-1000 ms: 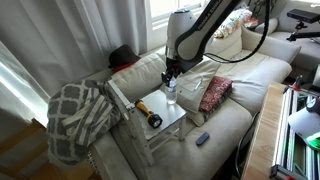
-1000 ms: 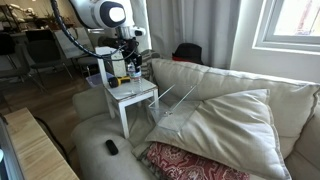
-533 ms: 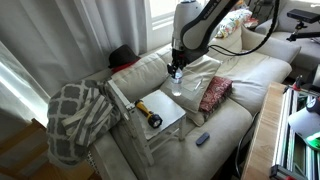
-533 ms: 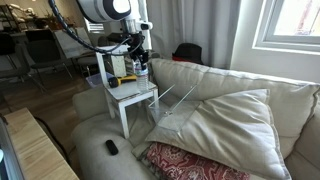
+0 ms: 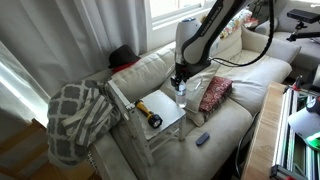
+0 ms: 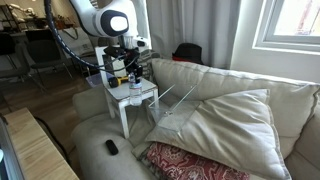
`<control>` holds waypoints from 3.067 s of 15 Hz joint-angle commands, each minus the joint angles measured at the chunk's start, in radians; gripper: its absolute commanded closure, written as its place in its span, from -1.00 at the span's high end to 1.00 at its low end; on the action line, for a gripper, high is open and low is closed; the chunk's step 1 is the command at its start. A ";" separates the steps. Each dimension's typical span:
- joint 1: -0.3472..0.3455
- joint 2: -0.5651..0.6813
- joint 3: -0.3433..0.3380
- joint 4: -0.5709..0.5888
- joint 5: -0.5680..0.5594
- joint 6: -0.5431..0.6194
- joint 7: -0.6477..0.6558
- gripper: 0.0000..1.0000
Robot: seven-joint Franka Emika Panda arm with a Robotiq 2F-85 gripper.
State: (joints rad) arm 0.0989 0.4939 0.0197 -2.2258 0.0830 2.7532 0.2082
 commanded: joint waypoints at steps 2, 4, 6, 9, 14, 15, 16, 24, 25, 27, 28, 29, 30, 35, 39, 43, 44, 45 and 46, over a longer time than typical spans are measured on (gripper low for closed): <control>-0.060 0.067 0.052 0.001 0.067 0.104 -0.050 -0.47; -0.074 0.100 0.059 0.003 0.076 0.145 -0.055 -0.47; -0.090 0.127 0.070 0.004 0.077 0.183 -0.071 -0.47; -0.071 0.135 0.052 0.004 0.061 0.166 -0.050 0.03; -0.081 0.144 0.063 0.009 0.064 0.168 -0.056 0.03; -0.081 0.144 0.063 0.010 0.064 0.168 -0.056 0.03; -0.075 0.131 0.062 0.001 0.054 0.165 -0.063 -0.47; -0.088 0.236 0.074 0.028 0.056 0.245 -0.094 -0.47; -0.093 0.249 0.080 0.031 0.057 0.268 -0.098 -0.47; -0.105 0.279 0.092 0.041 0.060 0.316 -0.099 -0.47; -0.092 0.292 0.076 0.046 0.055 0.336 -0.090 -0.47; -0.101 0.307 0.082 0.053 0.056 0.350 -0.091 -0.47; -0.094 0.319 0.074 0.059 0.055 0.363 -0.086 -0.47; -0.099 0.367 0.071 0.086 0.060 0.409 -0.073 -0.47; -0.099 0.374 0.066 0.091 0.060 0.424 -0.069 0.80; -0.101 0.348 0.065 0.082 0.062 0.429 -0.067 1.00; -0.105 0.342 0.069 0.080 0.061 0.431 -0.068 1.00; -0.106 0.339 0.069 0.079 0.061 0.433 -0.069 1.00; -0.109 0.335 0.070 0.078 0.061 0.434 -0.070 1.00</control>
State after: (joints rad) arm 0.0012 0.8446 0.0831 -2.1323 0.1351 3.1664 0.1360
